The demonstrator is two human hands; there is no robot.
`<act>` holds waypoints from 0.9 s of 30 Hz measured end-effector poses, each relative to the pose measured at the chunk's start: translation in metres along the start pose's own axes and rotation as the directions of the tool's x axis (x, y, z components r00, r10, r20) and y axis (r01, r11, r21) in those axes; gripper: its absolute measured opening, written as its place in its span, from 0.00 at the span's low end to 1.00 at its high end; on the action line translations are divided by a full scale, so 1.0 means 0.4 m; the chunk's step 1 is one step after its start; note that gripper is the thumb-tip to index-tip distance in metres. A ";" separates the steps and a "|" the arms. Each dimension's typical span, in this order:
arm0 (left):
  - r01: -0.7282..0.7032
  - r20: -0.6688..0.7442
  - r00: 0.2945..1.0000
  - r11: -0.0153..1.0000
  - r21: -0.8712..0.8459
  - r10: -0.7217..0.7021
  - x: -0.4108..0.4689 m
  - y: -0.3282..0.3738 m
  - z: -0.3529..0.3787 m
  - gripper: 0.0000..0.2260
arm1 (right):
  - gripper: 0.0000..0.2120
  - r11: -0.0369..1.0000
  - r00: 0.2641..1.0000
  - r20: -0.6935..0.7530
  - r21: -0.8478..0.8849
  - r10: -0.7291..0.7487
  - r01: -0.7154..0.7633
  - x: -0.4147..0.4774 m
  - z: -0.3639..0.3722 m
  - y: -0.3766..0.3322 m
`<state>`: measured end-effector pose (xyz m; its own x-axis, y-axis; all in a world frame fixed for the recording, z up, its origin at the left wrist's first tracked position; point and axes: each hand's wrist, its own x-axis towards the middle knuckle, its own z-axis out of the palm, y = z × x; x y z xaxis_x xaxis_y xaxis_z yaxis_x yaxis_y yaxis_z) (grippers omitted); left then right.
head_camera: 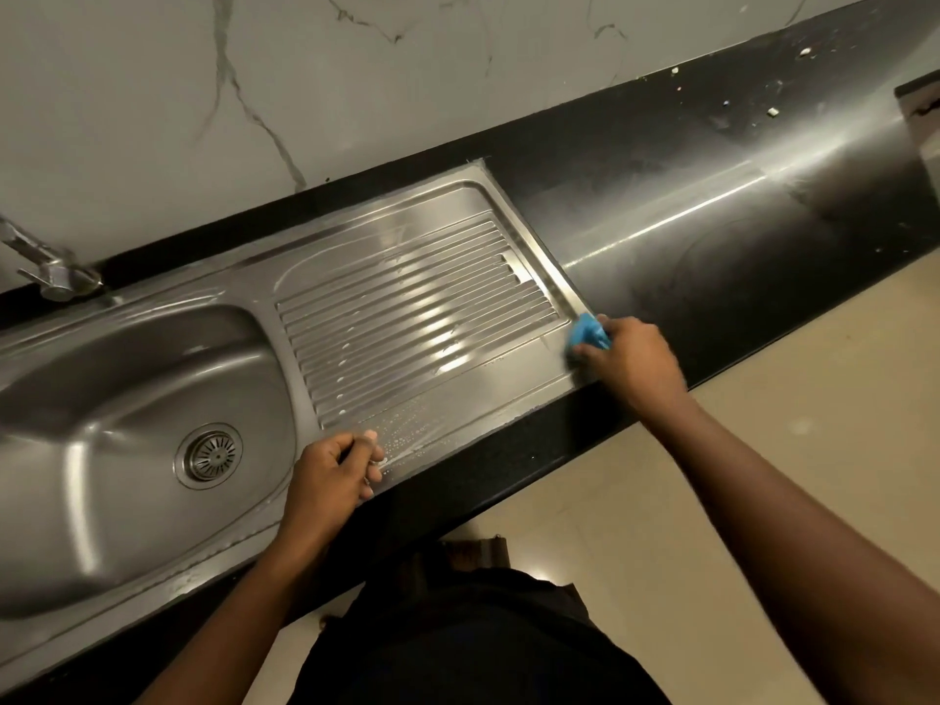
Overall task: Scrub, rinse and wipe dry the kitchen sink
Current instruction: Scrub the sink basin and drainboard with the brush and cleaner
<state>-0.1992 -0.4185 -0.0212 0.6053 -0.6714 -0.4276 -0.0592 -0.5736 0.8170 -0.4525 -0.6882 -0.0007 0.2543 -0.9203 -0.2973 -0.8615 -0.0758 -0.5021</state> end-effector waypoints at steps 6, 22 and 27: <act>0.012 0.010 1.000 1.000 -0.001 -0.012 0.006 0.003 0.010 0.15 | 0.34 0.964 0.961 0.170 0.190 -0.217 0.184 -0.116 0.227 -0.108; 0.026 -0.009 1.000 1.000 -0.009 -0.026 0.007 -0.009 -0.015 0.15 | 0.22 0.978 0.983 0.115 0.173 -0.140 0.119 -0.014 0.168 -0.132; 0.022 0.000 1.000 1.000 -0.005 -0.022 0.025 0.006 0.001 0.14 | 0.29 0.941 0.903 0.267 0.070 -0.337 0.330 -0.148 0.295 -0.184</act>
<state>-0.1936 -0.4269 -0.0235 0.6068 -0.6585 -0.4452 -0.0422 -0.5859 0.8093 -0.3522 -0.5830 -0.0420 0.6371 -0.7029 -0.3163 -0.6962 -0.3488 -0.6274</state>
